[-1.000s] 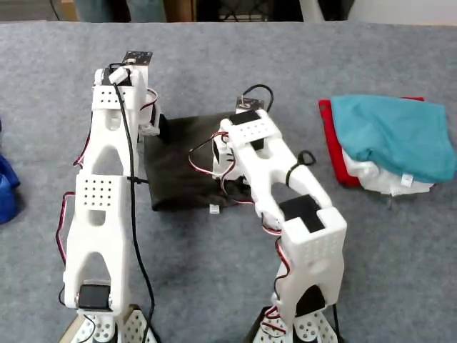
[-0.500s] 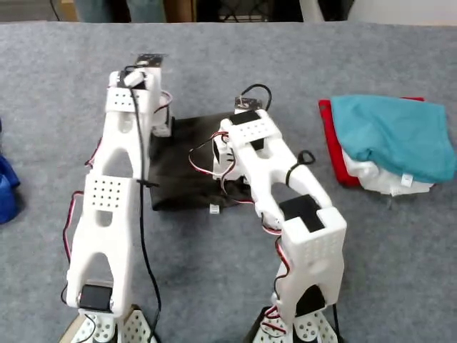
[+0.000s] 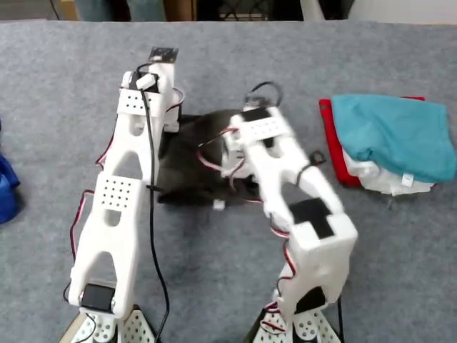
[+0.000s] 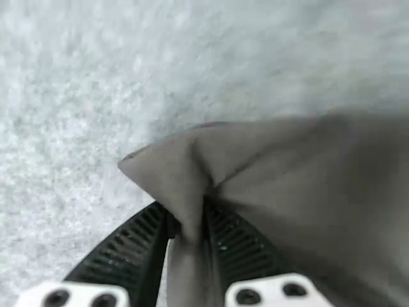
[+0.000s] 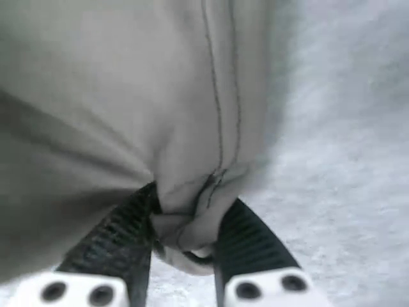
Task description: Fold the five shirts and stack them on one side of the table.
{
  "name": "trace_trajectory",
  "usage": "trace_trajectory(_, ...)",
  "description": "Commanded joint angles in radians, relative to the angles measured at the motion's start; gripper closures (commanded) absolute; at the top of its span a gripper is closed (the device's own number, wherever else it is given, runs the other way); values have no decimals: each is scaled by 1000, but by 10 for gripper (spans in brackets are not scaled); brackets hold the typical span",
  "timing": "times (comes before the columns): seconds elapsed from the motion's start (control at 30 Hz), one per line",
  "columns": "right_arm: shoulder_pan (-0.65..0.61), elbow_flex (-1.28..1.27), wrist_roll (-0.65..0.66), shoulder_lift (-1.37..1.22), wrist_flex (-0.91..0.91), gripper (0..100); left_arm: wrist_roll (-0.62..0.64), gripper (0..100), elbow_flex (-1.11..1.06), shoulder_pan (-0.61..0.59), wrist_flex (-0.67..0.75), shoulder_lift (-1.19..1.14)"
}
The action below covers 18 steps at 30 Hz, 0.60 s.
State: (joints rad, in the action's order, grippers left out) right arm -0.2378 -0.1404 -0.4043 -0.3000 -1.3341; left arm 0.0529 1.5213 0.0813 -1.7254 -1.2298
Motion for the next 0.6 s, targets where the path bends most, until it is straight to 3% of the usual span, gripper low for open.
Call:
trace_trajectory(0.0, 94, 4, 89, 259, -34, 985, 14, 972, 147, 53, 9, 60)
trace_trajectory(0.2, 252, 4, 209, 545, -29, 985, 18, 972, 145, 173, 126, 199)
trace_trajectory(0.47, 520, 4, 298, 634, 34, 985, 20, 972, 140, 337, 459, 176)
trace_trajectory(0.57, 612, 4, 324, 634, 84, 985, 75, 971, 140, 383, 608, 132)
